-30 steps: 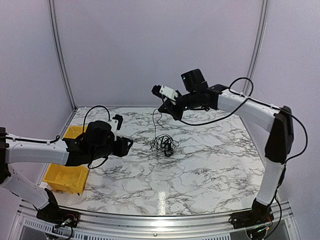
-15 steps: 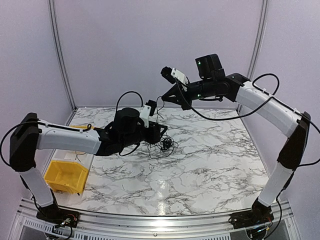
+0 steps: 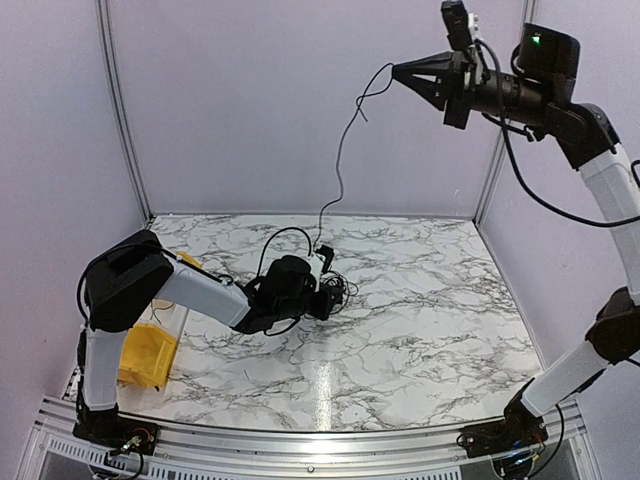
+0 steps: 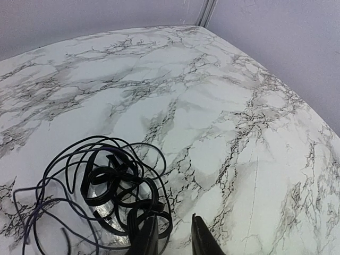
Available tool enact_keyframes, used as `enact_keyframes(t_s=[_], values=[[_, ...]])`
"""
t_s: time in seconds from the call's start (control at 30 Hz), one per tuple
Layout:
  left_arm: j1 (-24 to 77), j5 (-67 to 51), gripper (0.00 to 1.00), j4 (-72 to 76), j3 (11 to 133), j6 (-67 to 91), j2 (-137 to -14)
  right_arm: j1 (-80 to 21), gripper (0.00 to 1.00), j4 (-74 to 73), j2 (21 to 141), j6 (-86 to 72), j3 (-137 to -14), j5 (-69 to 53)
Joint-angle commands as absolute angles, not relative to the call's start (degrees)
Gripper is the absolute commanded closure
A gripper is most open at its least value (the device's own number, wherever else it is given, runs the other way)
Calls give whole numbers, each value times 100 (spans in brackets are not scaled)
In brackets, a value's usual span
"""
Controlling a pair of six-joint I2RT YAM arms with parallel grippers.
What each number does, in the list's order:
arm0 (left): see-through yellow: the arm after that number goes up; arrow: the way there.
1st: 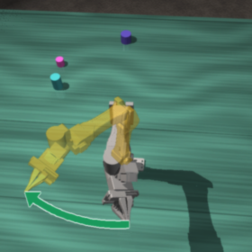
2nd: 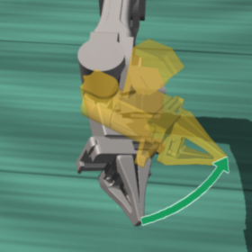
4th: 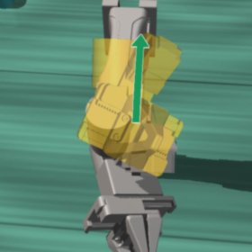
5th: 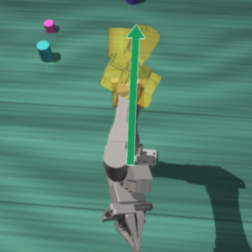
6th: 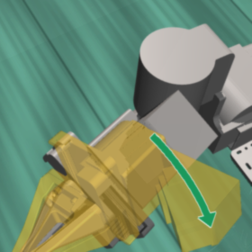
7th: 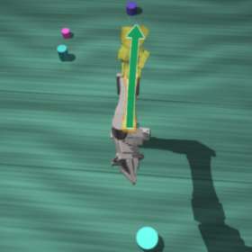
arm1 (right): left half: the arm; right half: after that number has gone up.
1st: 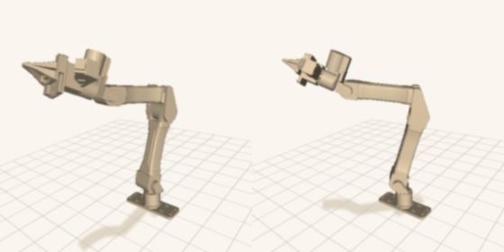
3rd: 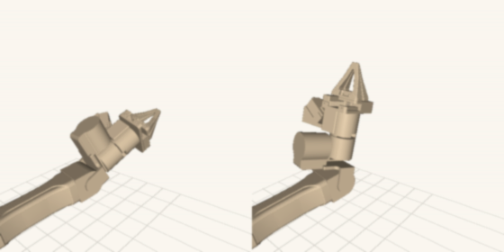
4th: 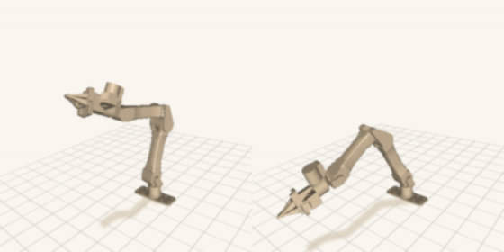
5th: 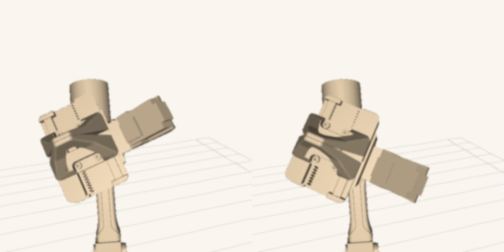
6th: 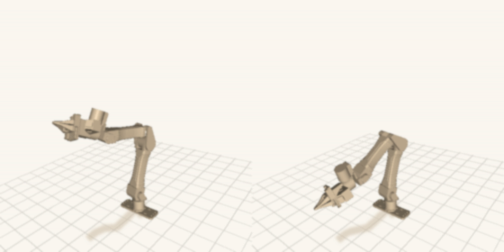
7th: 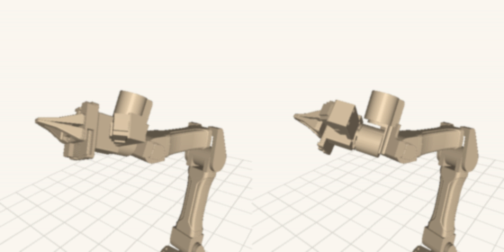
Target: Untangle the cables
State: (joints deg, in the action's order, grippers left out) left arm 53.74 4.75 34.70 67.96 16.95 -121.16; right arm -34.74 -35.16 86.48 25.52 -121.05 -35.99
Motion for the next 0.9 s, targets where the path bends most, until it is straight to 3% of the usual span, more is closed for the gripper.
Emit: enact_keyframes(t_s=[0.0, 0.27, 0.47, 0.67, 0.87], values=[[5370, 336, 75, 3973, 6807, 1773, -11937, -3166, 100, -3588, 8585, 2359, -11932, -3880], [5435, 323, 55, 4096, 5885, 1552, -10790, -2961, 100, -3162, 8219, 2364, -10563, -3715], [5577, 309, 56, 4096, 5226, 1330, -9779, -2866, 100, -2998, 7981, 2430, -10083, -3457], [5643, 490, 45, 3821, 4749, 1437, -9080, -2859, 100, -2799, 7821, 2364, -9583, -3141], [5643, 1097, 43, 3587, 3897, 1715, -8819, -2652, 100, -2508, 7717, 2139, -9510, -2676]])
